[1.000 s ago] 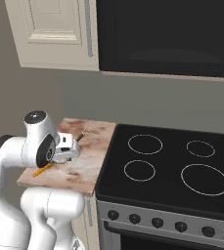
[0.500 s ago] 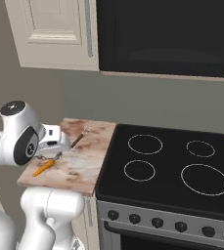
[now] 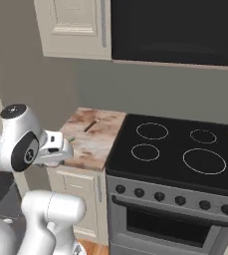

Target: Place the garlic and carrot inside the fridge drawer. Close the drawer after placing the vegetables.

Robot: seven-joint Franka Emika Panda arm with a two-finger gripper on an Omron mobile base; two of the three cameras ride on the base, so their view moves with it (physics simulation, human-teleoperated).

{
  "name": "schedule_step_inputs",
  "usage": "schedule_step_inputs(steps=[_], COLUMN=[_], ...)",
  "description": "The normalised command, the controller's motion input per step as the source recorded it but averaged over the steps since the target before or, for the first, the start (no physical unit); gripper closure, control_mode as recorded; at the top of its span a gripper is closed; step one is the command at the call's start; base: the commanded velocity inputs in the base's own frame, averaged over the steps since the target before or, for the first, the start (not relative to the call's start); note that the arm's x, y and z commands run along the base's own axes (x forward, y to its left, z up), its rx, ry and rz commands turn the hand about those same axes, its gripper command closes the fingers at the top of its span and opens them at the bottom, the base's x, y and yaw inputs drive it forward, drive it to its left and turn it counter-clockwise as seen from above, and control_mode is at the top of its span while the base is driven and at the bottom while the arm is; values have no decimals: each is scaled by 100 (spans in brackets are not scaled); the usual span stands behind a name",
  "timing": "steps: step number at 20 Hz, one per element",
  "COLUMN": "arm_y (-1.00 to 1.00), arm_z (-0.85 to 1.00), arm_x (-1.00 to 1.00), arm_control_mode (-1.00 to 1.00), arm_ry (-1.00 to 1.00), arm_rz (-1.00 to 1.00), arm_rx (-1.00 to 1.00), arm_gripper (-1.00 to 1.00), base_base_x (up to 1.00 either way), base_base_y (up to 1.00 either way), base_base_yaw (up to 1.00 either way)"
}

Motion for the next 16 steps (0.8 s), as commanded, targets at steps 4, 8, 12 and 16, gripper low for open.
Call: schedule_step_inputs(steps=[4, 8, 12, 16], arm_y=[0, 0, 0, 0], arm_z=[0, 0, 0, 0], arm_x=[0, 0, 0, 0], arm_control_mode=[100, 100, 100, 100], arm_ry=[0, 0, 0, 0], arm_rz=[0, 0, 0, 0], arm_rx=[0, 0, 0, 0], arm_gripper=[100, 100, 100, 100], base_base_x=[-96, -88, -98, -68], base_base_y=[-7, -7, -20, 9], base_base_yaw=[56, 57, 59, 67])
